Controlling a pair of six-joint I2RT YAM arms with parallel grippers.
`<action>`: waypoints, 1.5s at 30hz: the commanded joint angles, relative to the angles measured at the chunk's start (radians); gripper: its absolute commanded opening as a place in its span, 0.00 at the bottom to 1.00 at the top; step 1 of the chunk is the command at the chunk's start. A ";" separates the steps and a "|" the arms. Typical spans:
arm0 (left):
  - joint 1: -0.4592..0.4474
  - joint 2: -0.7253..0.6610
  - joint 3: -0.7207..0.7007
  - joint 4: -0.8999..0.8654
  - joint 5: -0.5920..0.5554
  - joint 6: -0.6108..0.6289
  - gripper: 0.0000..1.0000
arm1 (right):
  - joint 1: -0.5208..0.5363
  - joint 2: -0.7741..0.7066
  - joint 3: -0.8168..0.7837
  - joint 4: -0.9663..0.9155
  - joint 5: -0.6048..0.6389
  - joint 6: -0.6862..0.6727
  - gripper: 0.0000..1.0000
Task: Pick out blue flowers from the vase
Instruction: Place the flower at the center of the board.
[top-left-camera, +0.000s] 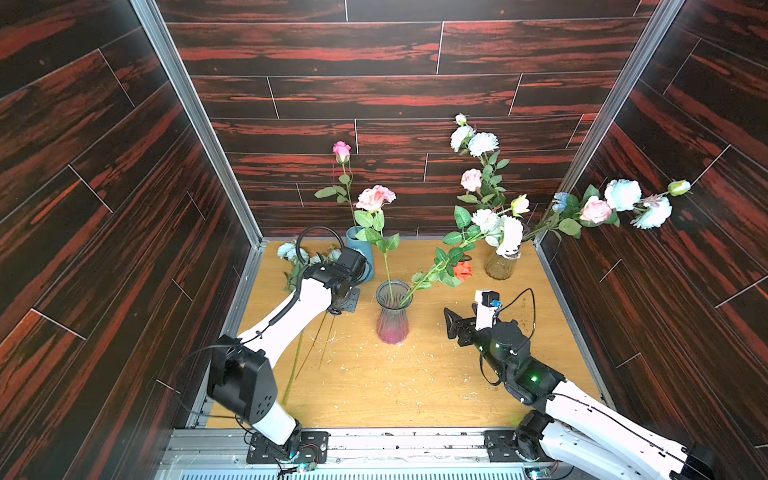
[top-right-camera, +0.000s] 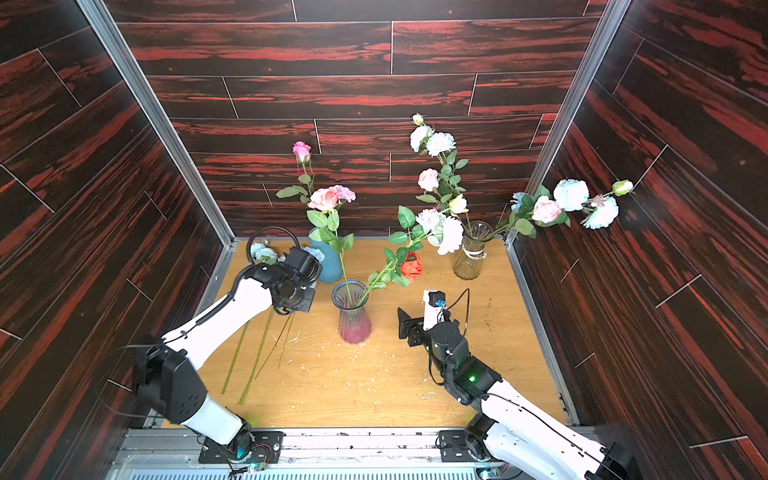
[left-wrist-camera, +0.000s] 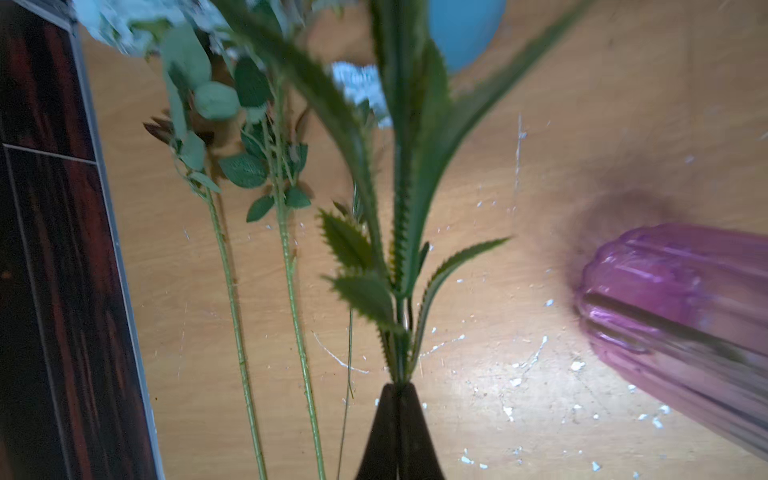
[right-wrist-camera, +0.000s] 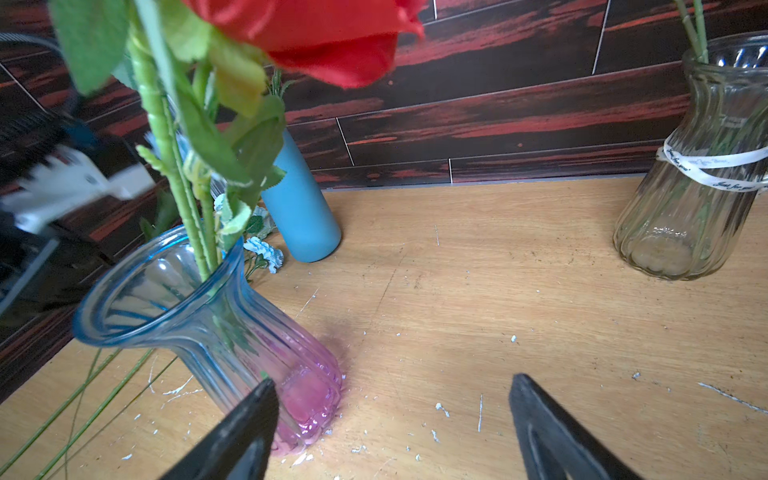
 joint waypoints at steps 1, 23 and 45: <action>0.005 0.062 0.037 -0.111 -0.002 0.014 0.00 | -0.005 0.004 0.003 0.007 -0.003 0.002 0.89; 0.021 0.290 0.037 -0.085 0.045 0.037 0.00 | -0.005 0.005 0.003 0.005 -0.013 0.001 0.89; 0.066 0.367 0.086 -0.101 0.014 0.069 0.18 | -0.005 0.012 0.006 0.004 -0.017 0.002 0.89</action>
